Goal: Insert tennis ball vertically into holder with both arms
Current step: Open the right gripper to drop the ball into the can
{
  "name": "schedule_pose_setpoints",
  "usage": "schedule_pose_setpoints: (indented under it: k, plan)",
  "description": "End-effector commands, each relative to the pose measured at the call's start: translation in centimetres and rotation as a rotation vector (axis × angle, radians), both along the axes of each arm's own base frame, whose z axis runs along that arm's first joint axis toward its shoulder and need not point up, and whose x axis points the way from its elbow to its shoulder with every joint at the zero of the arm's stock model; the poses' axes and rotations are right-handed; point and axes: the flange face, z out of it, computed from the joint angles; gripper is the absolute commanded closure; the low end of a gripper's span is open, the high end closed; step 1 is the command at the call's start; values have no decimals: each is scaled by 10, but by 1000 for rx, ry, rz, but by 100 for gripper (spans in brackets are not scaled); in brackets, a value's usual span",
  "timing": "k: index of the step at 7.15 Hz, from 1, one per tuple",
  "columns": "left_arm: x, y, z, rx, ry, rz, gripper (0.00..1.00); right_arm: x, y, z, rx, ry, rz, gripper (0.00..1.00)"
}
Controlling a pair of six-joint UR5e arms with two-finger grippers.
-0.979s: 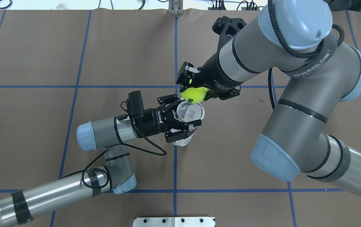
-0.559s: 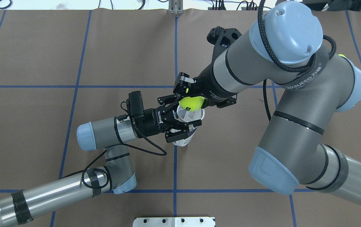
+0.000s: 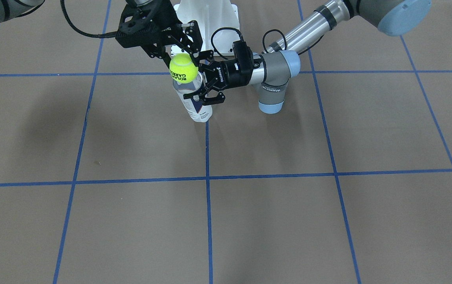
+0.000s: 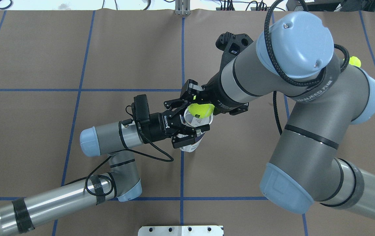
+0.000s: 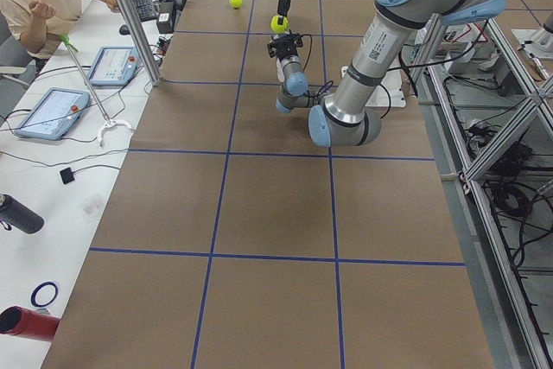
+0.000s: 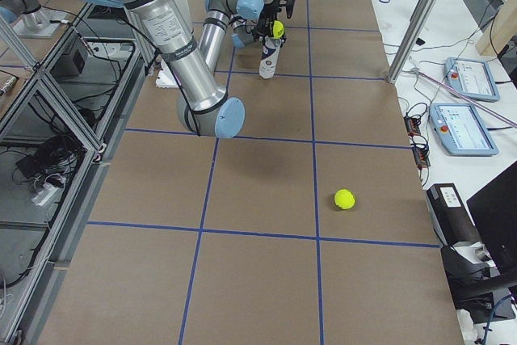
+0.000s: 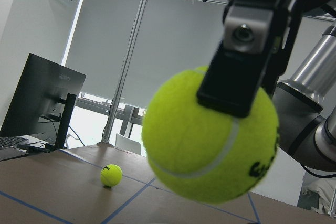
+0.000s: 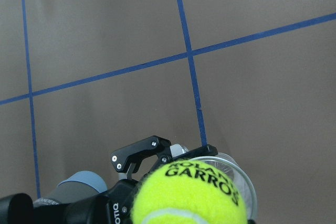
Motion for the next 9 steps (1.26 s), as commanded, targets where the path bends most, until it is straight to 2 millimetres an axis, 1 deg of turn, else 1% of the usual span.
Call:
schedule_pose_setpoints:
  k: [1, 3, 4, 6, 9]
  plan:
    - [0, 0, 0, 1, 0, 1, 42, -3, 3, 0, 6, 3, 1, 0]
    - [1, 1, 0, 0, 0, 1, 42, -2, 4, -3, 10, -2, 1, 0]
    - [0, 0, -2, 1, 3, 0, 39, 3, 7, -6, 17, -14, 1, 0]
    - [-1, 0, -2, 1, 5, 1, 30, 4, 8, -5, 17, -14, 1, 0]
    - [-2, 1, 0, 1, 5, 1, 27, 5, 8, -6, 18, -15, 1, 0]
